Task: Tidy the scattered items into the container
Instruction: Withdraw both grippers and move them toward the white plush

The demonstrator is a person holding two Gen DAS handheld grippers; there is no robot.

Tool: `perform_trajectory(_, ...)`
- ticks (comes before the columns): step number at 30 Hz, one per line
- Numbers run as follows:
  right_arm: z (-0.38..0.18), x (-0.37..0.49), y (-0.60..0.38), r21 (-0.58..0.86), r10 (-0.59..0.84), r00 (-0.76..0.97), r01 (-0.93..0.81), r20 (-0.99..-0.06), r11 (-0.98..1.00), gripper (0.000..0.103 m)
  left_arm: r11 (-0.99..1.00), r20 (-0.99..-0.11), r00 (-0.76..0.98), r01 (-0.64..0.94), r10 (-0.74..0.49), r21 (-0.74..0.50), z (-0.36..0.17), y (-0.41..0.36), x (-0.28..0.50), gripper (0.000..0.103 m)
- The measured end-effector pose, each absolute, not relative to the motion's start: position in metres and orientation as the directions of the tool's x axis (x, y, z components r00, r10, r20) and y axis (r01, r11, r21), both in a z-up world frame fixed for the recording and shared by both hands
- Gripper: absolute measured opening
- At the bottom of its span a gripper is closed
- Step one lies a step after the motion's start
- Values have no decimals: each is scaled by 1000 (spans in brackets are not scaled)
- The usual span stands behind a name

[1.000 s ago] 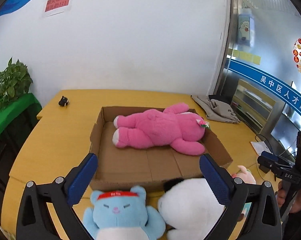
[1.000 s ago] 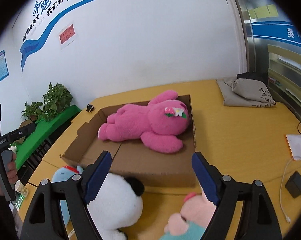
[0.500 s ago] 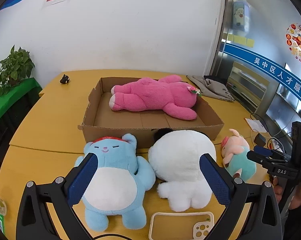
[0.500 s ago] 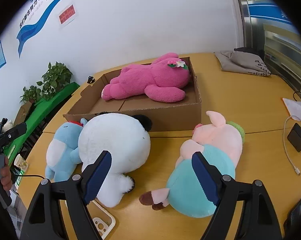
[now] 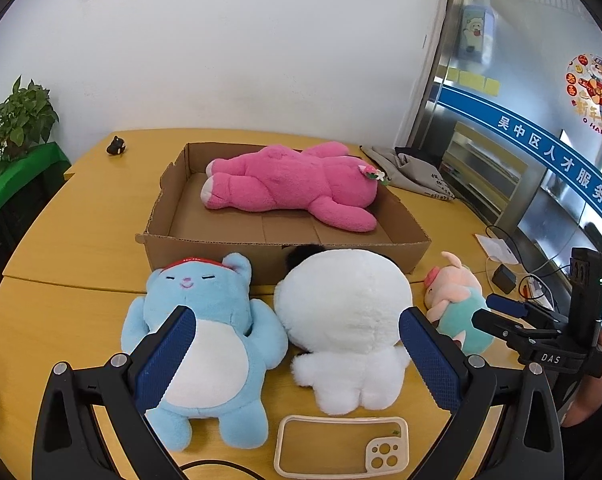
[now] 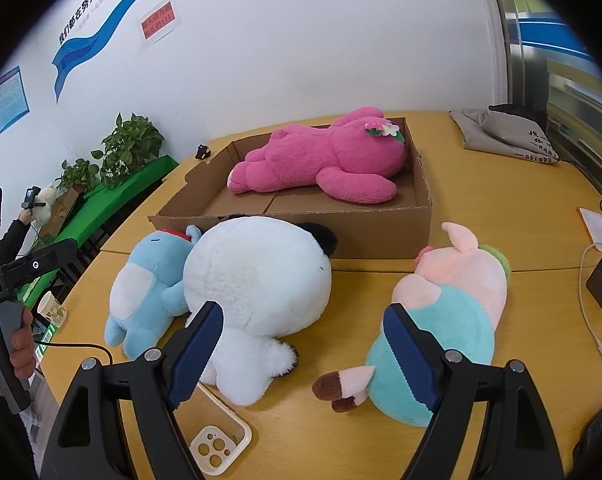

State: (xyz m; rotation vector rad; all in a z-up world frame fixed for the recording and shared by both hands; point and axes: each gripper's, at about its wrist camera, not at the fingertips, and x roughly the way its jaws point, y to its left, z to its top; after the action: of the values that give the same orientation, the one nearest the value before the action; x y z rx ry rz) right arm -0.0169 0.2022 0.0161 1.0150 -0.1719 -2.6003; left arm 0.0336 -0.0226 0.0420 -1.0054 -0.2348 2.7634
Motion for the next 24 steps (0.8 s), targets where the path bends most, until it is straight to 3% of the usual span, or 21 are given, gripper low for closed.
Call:
perform_trajectory(4,13,-18,204,239,-347,-682,252,-644,-938,83,-959,-625,-734,-136,266,-249,37,-21,31,103)
perform_trajectory(8,12,-17,204,243,-351,-681,253,-642,-936,83,-907,-602,-699,-168,386,-386,37,-22,24,103)
perform_trajectory(13,12,-16,205,237,-353,-681,261,-642,-936,83,-897,-603,-683,-188,412,-399,35,-10,14,103)
perform_trajectory(17,7,-17,201,109,-245,-704,234,-667,-966,83,-843,-572,-650,-215,500,-493,28,-9,9,103)
perform_trajectory(24,1,-26,193,137,-292,-681,272,-672,-952,83,-844,-580,-635,-241,510,-479,25,-7,-5,103)
